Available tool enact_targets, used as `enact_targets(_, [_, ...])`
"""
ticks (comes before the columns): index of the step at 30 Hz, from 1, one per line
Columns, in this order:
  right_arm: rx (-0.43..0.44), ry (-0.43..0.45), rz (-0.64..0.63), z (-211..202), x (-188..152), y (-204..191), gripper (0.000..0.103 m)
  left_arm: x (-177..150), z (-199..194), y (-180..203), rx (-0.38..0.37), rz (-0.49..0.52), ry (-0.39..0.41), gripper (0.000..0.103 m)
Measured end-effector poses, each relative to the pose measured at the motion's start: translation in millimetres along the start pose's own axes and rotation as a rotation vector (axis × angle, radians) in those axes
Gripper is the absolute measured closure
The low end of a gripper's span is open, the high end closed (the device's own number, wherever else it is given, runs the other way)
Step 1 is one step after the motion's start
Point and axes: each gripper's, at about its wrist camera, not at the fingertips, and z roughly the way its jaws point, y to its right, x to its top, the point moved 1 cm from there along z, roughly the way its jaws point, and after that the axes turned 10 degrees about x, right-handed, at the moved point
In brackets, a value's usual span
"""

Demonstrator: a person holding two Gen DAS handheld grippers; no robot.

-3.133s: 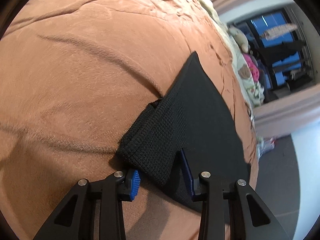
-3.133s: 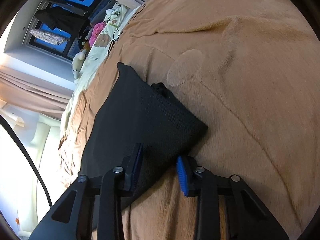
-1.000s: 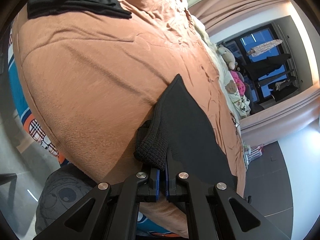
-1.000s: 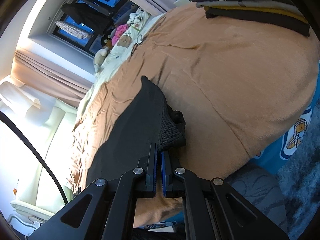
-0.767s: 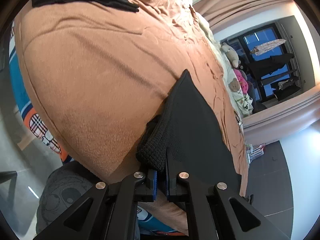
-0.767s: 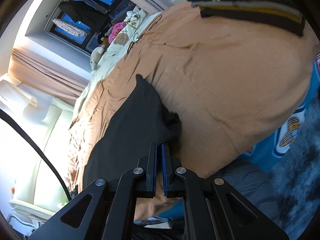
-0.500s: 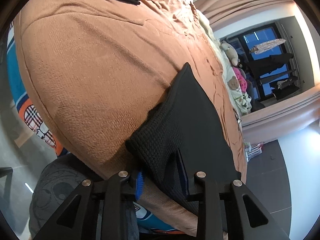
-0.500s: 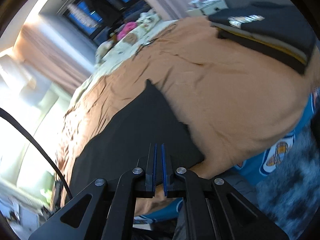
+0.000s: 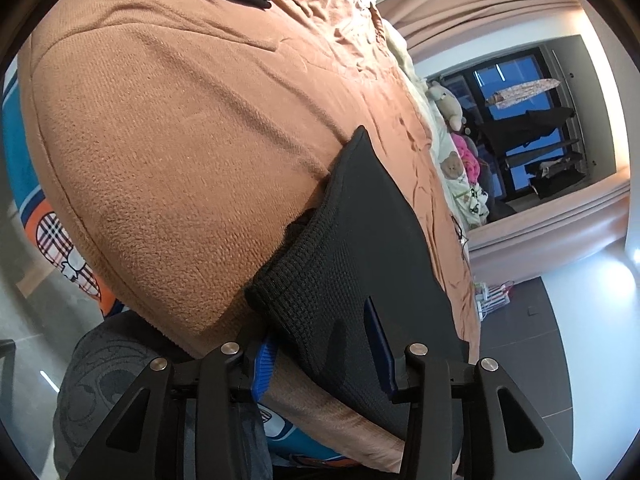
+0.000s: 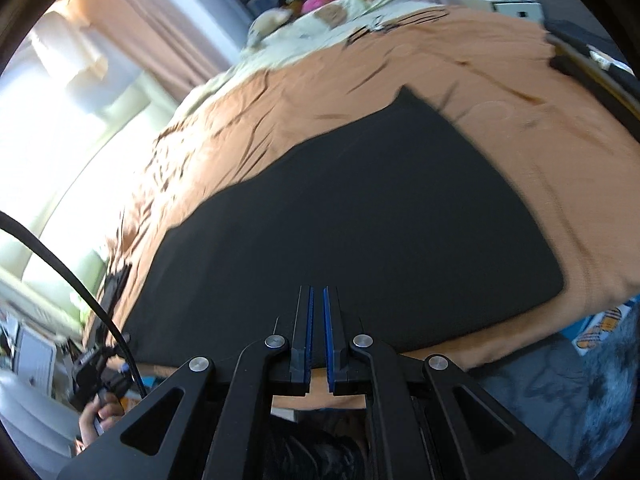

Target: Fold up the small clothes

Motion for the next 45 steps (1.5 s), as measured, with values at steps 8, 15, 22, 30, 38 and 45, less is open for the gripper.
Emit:
enact_targets(8, [0.023, -0.141, -0.114, 70.3, 19.3, -35.4, 0.101, -1.7, -1.5, -2.9, -0.008, 0.002, 0.011, 0.060])
enact_targets(15, [-0.006, -0.207, -0.206, 118.5, 25.3, -48.9, 0.101, 1.3, -2.4, -7.5, -0.009, -0.012, 0.009, 0.067])
enact_targets(22, [-0.031, -0.278, -0.241, 144.5, 12.9, -52.7, 0.101, 3.6, -0.6, -14.6, -0.005, -0.032, 0.022, 0.076])
enact_targets(30, [0.017, -0.327, -0.306, 149.4, 2.8, -75.1, 0.101, 3.7, -1.7, -13.9, -0.005, -0.053, 0.029, 0.084])
enact_targets(38, [0.035, -0.319, -0.289, 147.2, 3.5, -64.0, 0.101, 0.9, -3.5, -14.9, -0.004, -0.054, 0.041, 0.086])
enact_targets(45, [-0.044, -0.313, -0.274, 165.5, 31.5, -59.6, 0.101, 0.9, -2.5, -16.4, 0.003, -0.088, 0.039, 0.086])
